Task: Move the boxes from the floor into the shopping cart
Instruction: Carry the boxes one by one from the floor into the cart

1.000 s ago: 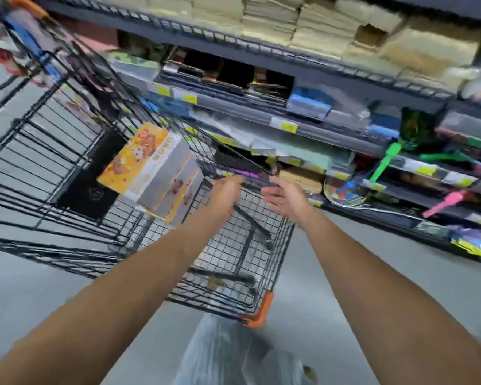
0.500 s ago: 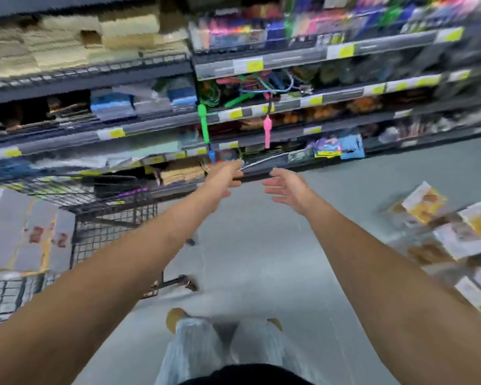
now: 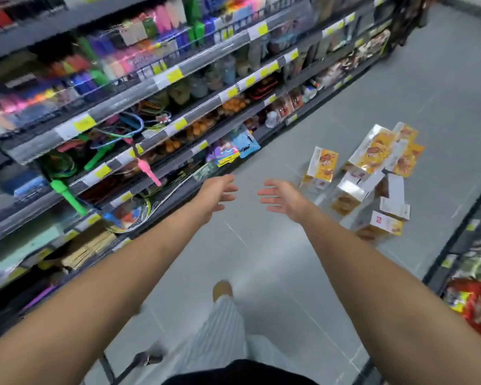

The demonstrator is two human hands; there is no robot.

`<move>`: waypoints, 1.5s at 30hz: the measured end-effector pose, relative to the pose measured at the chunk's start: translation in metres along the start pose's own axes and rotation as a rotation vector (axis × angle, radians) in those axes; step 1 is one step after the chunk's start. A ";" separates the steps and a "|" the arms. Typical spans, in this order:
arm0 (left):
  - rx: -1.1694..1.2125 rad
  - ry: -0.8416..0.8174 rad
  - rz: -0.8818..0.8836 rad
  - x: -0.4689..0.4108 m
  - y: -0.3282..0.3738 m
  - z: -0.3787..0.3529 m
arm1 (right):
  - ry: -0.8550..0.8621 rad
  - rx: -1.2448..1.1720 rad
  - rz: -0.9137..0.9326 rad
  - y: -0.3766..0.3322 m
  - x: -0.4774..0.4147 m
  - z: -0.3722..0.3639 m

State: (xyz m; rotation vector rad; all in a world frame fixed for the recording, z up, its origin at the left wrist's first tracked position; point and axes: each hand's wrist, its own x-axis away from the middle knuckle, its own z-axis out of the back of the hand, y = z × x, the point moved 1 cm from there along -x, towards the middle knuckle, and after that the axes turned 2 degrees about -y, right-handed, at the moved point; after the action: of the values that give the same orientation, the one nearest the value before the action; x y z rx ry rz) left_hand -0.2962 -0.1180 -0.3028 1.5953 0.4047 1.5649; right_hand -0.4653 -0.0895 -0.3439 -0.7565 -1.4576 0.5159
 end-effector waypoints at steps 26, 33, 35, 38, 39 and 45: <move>-0.319 -0.533 0.027 -0.228 0.221 -0.269 | 0.498 -0.498 -0.015 -0.093 -0.113 0.287; -0.421 -0.563 0.075 -0.274 0.252 -0.368 | 0.581 -0.547 -0.089 -0.095 -0.142 0.400; -0.454 -0.541 0.094 -0.290 0.258 -0.406 | 0.587 -0.546 -0.129 -0.093 -0.155 0.440; -0.498 -0.519 0.152 -0.310 0.256 -0.449 | 0.596 -0.550 -0.184 -0.083 -0.172 0.484; -0.508 -0.517 0.166 -0.316 0.253 -0.461 | 0.603 -0.559 -0.201 -0.080 -0.177 0.496; -0.541 -0.523 0.264 -0.355 0.228 -0.514 | 0.608 -0.603 -0.327 -0.050 -0.219 0.544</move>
State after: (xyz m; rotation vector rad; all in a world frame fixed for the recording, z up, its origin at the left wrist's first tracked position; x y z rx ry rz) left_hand -0.9077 -0.3405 -0.4382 1.5737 -0.4918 1.2249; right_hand -1.0254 -0.2037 -0.4830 -1.0064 -1.1156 -0.4074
